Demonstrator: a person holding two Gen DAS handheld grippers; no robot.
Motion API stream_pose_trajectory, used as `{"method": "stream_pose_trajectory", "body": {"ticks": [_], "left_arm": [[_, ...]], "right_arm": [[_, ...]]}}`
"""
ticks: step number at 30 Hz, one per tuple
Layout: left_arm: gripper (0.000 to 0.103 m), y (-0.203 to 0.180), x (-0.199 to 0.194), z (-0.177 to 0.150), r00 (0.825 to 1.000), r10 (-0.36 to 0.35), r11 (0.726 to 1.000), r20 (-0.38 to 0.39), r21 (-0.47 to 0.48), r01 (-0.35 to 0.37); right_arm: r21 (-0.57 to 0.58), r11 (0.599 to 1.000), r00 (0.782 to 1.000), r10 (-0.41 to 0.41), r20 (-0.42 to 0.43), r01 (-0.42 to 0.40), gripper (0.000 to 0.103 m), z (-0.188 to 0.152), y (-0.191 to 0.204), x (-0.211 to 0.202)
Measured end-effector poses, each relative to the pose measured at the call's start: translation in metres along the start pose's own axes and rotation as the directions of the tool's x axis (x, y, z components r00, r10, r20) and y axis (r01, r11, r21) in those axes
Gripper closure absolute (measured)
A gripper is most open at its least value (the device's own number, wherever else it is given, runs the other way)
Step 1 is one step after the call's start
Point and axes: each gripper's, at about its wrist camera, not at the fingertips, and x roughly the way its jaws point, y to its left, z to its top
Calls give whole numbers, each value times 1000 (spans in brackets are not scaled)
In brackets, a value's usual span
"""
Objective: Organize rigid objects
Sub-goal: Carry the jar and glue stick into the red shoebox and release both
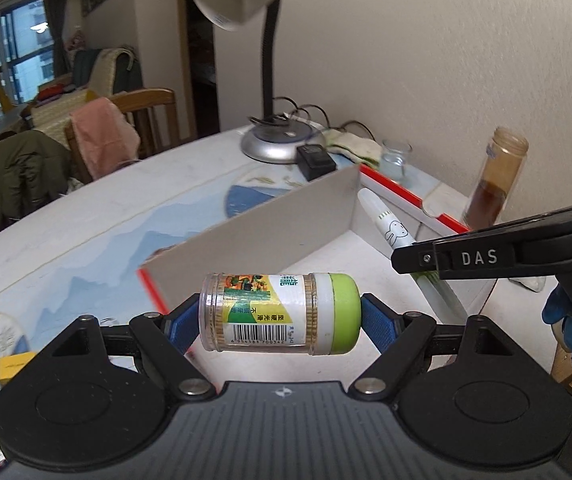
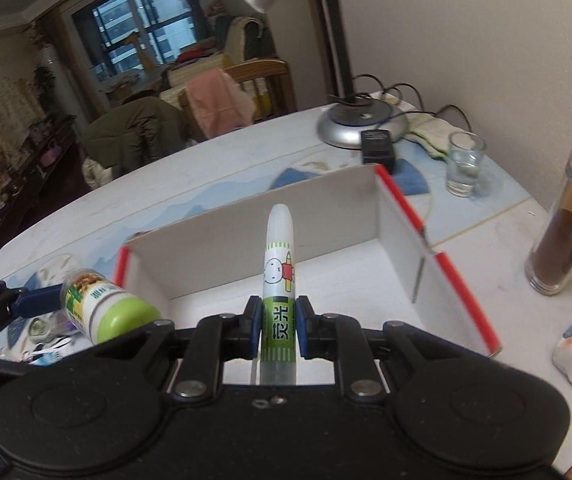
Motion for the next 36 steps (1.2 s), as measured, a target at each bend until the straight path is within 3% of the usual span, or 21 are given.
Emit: {"method": "stream_pose_trajectory", "body": {"ticks": [8,21,36], "left_arm": [[20,-11,50,15,997,17,1000,-77,20,-16],[20,-15,135,37,972,39,999,-233,10,-38],[20,-13,177,38,943,43,997,-331,-43,-60]], "right_arm": [[-21,998,997,-57,-49,56,86,3,-31,28],[-146,989,983,-62,-173,36,86,-4,-38,67],[-242,970,959,-103,-263,37,86,-16,-29,85]]}}
